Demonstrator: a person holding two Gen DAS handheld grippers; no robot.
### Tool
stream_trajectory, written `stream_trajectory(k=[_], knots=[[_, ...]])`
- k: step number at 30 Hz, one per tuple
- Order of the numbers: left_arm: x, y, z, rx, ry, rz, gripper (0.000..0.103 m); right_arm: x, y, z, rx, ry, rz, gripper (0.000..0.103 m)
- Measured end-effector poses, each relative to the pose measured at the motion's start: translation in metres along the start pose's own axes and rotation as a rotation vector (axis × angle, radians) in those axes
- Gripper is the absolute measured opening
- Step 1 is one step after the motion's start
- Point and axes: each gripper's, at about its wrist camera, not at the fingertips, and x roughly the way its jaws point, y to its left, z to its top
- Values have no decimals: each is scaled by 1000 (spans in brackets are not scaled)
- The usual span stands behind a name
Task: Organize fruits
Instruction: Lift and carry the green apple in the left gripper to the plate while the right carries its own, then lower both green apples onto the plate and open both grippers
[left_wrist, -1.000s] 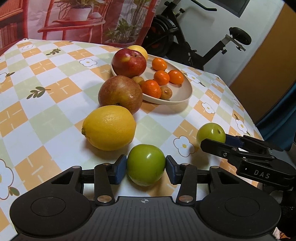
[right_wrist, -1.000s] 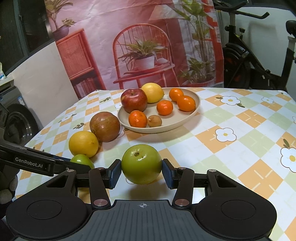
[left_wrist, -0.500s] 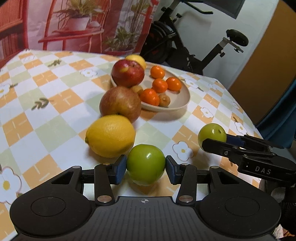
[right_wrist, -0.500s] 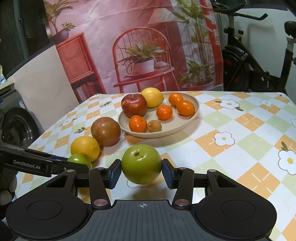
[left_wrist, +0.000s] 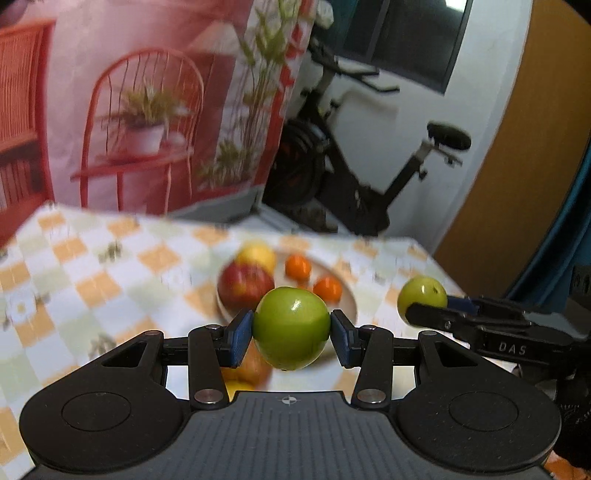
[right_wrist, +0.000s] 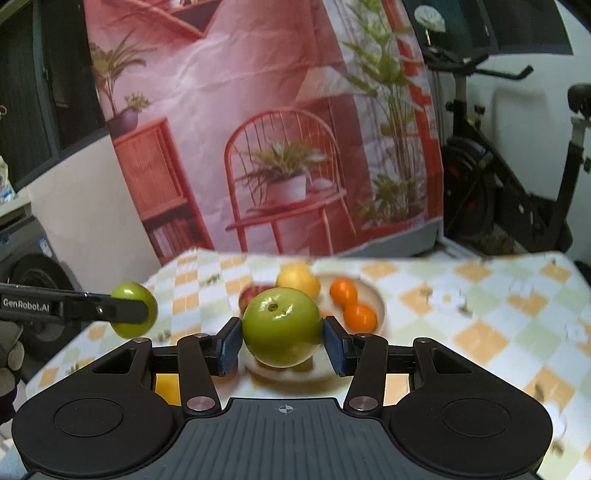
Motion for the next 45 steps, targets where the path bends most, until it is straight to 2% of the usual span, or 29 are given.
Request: stream_trajectory(k=[6,11,21,28,33,37,45], knots=[[2,-5,41,40,-69,15,48,5,-4,40,-40,-40,-13,44],[19,-7,59,36,-48,6,48,19,-11,53,-64,-29,-26,44],[99,-10,60,100,105,-37,48,81,-37,35,-81,145,-67,44],[168,-10,64,132,220,-62,48,118,-52,25,-62,224,-32,44],[207,-3,62,120,313,-86,48,143,-52,14,-107,319,-12,44],[221,1,60,120,353,-76,48,157,-53,8,-114,353,-6,44],[239,-6,63,143,377,-68,48,168,-60,7,-120,357,0,44]])
